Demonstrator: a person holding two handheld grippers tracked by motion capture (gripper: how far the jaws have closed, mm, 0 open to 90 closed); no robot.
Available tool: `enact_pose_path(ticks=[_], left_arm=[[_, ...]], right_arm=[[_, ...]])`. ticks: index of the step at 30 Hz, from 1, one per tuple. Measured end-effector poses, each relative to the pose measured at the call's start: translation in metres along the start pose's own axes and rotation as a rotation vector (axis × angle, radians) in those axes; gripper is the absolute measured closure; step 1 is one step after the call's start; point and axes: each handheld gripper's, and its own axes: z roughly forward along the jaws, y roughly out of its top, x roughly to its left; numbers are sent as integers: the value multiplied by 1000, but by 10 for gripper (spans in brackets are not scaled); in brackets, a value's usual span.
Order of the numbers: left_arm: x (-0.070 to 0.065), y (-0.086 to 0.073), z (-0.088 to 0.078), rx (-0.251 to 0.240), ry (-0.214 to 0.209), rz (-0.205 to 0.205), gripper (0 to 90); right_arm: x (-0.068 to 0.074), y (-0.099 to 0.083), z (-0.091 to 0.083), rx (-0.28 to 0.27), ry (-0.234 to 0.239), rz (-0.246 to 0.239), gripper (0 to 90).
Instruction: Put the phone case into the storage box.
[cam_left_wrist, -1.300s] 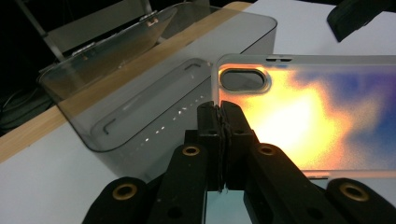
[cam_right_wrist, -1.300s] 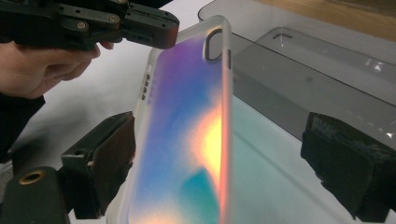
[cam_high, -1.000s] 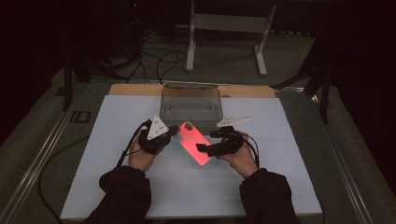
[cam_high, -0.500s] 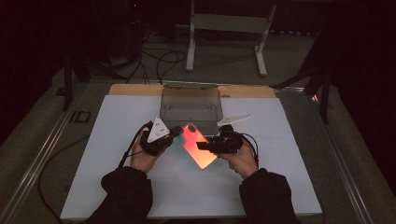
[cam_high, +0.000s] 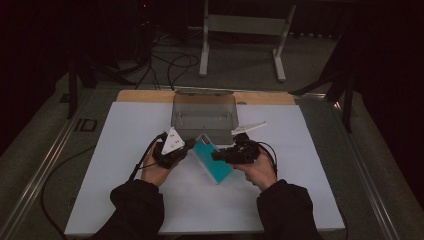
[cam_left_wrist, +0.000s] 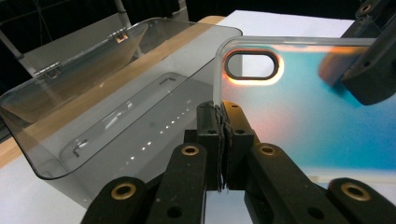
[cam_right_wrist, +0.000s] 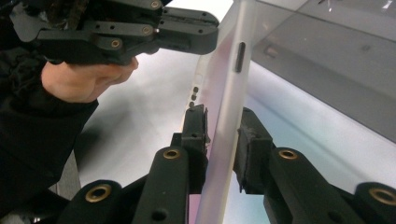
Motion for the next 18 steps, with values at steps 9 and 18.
enact_pose_path(ticks=[9,18], left_arm=[[-3,-3,5,16,-9,-4,884],[-2,-3,7,23,-11,-13,884]], right_arm=[[3,1,2,67,-40,28,776],[6,1,1,48,-57,55,790]])
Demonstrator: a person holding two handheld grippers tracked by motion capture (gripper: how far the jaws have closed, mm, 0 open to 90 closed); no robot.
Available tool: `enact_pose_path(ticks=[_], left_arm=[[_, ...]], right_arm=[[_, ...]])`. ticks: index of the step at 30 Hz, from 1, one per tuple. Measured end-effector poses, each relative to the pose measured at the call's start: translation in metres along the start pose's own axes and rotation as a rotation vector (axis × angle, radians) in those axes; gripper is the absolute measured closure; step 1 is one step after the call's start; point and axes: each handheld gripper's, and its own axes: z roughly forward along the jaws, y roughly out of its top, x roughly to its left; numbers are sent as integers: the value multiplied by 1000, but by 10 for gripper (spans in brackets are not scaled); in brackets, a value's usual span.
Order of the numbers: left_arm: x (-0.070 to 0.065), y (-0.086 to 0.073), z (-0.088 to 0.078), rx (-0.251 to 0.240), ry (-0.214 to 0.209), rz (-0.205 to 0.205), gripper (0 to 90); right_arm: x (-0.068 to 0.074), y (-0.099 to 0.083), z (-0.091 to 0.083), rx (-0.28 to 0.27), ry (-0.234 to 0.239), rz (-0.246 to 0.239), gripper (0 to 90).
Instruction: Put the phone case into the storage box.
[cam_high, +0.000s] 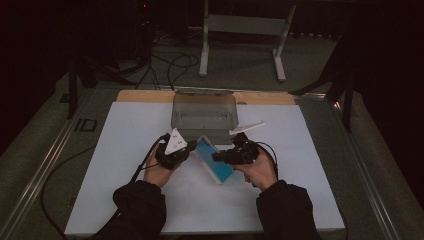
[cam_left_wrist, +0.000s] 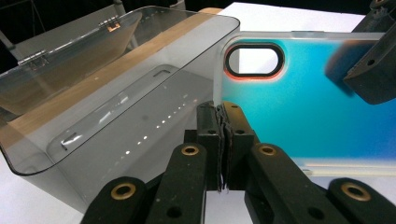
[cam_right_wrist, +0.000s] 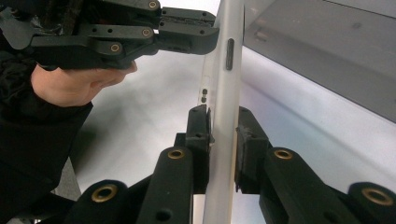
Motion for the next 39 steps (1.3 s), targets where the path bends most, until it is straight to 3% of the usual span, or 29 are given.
enact_pose_path(ticks=[11,19,28,36,39], left_arm=[[0,0,1,-11,-7,-21,876],[-1,0,1,1,6,2,887],[-1,1,0,-10,3,-6,887],[-1,1,0,-13,-2,-11,861],[-1,0,0,-7,-7,-11,812]], right_arm=[[3,1,-2,-10,-24,23,803],[7,2,0,24,-28,9,791],[9,3,-3,12,-40,8,798],[9,5,-6,-6,-71,24,809],[8,5,-7,-15,-80,33,810]])
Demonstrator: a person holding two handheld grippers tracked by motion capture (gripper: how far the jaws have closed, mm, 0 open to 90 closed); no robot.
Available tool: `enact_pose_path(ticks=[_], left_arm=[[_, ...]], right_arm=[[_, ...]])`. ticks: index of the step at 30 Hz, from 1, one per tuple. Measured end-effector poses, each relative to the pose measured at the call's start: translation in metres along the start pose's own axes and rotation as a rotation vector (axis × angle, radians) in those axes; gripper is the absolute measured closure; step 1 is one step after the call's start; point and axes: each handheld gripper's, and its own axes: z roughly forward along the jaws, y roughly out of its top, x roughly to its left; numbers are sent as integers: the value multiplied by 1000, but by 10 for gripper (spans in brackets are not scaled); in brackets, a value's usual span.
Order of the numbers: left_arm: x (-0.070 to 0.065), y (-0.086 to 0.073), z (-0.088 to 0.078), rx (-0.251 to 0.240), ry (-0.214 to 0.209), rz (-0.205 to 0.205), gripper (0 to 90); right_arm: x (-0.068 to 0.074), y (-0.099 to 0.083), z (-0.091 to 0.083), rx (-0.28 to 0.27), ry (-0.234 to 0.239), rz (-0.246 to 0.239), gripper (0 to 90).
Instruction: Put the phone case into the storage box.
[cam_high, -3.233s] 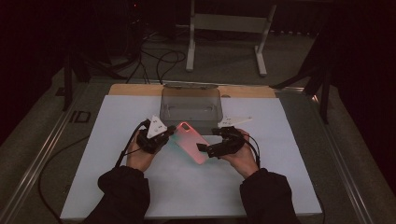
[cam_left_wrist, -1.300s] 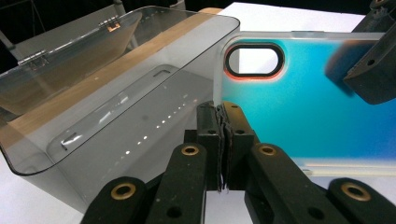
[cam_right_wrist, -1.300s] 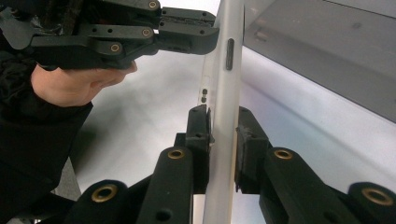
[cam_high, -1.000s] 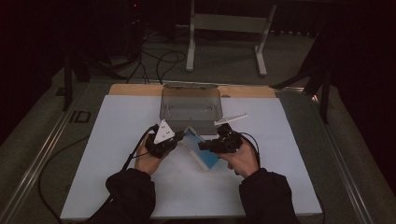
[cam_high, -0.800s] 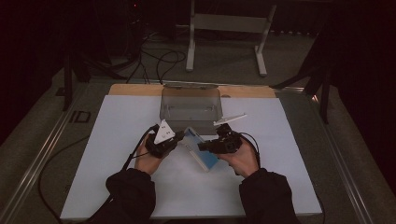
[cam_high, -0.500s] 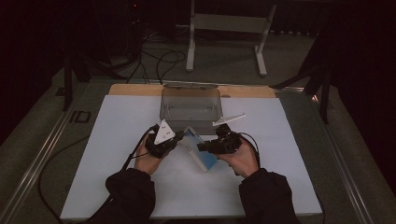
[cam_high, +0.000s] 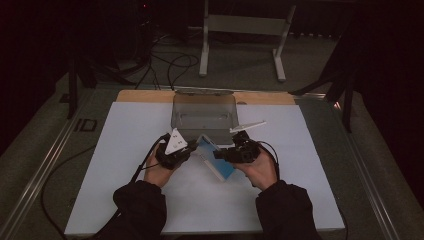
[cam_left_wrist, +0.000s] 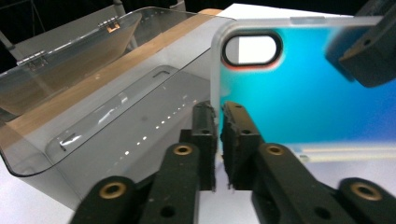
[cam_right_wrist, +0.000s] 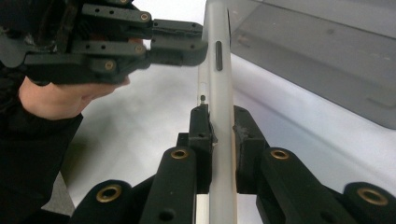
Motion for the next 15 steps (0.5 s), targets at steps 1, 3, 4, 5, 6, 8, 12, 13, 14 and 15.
enact_pose_path(ticks=[1,3,4,5,6,8,12,13,14,15], left_arm=[[0,0,0,0,2,0,799],[0,0,0,-2,0,-4,764],[0,0,0,-6,0,-10,735],[0,0,0,-7,2,-16,698],[0,0,1,-10,2,-25,663],[1,0,1,-11,3,-35,592],[-1,0,2,-5,28,-40,419],[-1,0,2,-7,35,-46,387],[-1,0,2,-10,44,-52,346],[-1,0,2,-12,49,-59,309]], right_arm=[[0,0,0,-3,-1,2,810],[-1,0,-1,-6,-3,3,810],[-1,0,-1,-7,-4,5,810],[-1,0,-1,-8,-5,6,810],[-1,0,-1,-8,-5,7,810],[-1,0,-1,-8,-2,9,810],[-1,0,0,-9,2,6,810],[-1,0,1,-8,1,6,809],[-1,0,1,-8,1,6,810],[0,0,1,-10,2,6,809]])
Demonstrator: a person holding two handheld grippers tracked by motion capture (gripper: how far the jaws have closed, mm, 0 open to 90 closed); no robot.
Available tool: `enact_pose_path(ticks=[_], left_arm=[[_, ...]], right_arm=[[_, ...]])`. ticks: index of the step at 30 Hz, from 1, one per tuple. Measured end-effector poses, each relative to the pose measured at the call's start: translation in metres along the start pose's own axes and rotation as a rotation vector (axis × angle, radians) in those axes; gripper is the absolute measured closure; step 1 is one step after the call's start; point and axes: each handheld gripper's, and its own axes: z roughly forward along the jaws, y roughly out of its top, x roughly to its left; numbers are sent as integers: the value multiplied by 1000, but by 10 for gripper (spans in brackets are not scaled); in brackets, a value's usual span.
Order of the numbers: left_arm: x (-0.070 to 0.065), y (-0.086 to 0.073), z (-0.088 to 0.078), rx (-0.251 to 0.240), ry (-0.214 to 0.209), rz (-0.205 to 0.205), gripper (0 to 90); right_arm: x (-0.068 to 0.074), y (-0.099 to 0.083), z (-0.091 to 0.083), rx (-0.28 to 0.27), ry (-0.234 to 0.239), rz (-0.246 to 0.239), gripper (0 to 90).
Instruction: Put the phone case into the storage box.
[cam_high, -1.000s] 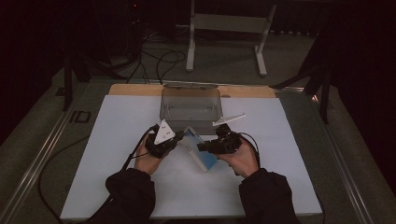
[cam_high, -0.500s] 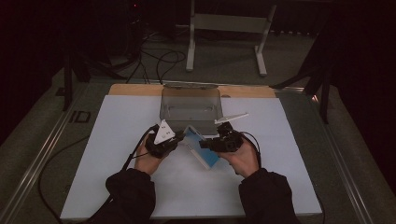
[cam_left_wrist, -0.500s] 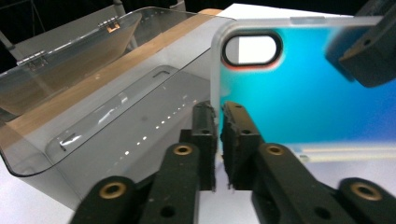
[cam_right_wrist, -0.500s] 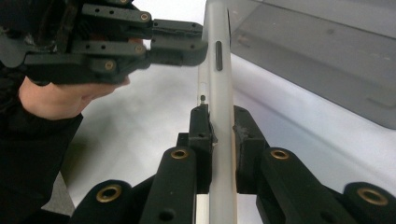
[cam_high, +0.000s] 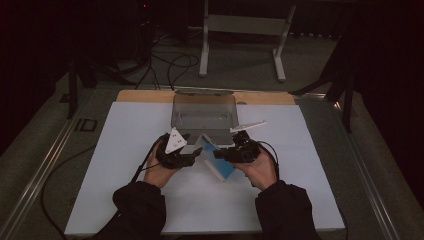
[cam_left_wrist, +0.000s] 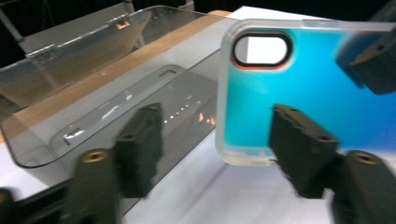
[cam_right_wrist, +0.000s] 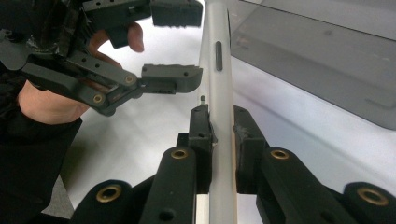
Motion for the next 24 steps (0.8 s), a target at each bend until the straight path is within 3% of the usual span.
enact_pose_path(ticks=[4,10,24], left_arm=[[-1,1,-1,-8,38,-12,173],[-2,1,-4,-10,63,-11,67],[1,2,-15,-5,105,-20,14]], right_arm=[[0,0,0,-2,2,0,810],[1,1,0,-6,5,2,809],[2,2,-1,-12,3,-3,809]])
